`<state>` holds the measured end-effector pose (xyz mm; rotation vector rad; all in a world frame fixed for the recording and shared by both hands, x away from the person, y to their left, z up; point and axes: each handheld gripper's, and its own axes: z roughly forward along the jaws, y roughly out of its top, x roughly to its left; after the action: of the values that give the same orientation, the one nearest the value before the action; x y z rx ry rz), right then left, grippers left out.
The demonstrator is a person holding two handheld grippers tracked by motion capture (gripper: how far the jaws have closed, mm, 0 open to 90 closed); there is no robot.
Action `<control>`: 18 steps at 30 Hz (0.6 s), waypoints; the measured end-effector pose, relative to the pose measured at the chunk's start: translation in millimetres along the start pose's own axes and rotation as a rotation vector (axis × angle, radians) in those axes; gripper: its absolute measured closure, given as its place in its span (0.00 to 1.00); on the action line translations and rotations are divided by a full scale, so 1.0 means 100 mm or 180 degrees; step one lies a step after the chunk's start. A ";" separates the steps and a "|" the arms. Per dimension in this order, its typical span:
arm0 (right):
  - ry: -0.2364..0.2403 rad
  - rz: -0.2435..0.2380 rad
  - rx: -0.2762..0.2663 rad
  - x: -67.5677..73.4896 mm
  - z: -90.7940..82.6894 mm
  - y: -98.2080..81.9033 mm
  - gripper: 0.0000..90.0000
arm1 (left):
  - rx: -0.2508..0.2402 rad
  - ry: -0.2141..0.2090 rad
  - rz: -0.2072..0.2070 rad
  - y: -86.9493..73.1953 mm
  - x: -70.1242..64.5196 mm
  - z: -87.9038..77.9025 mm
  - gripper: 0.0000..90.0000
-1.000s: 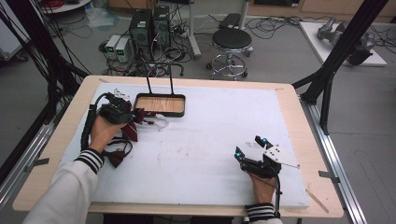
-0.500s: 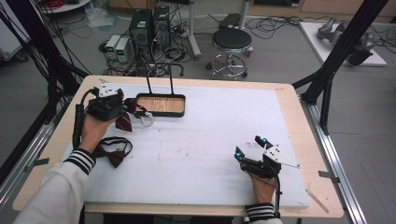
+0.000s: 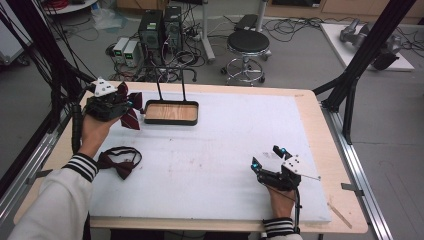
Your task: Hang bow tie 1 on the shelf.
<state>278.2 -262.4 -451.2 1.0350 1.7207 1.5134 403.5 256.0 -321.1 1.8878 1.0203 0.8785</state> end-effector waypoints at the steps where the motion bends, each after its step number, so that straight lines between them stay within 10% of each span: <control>1: 0.0001 0.0001 0.0000 0.00 0.00 0.00 0.12 | -0.0016 0.0005 0.0010 0.02 0.01 -0.01 0.72; 18: -0.0012 -0.0006 -0.0006 0.00 0.00 0.00 0.12 | -0.0219 -0.0042 -0.0076 0.34 0.15 0.00 0.72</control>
<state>278.5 -262.7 -451.2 1.0343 1.7167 1.5106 421.1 257.7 -288.5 1.8183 0.9905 0.8753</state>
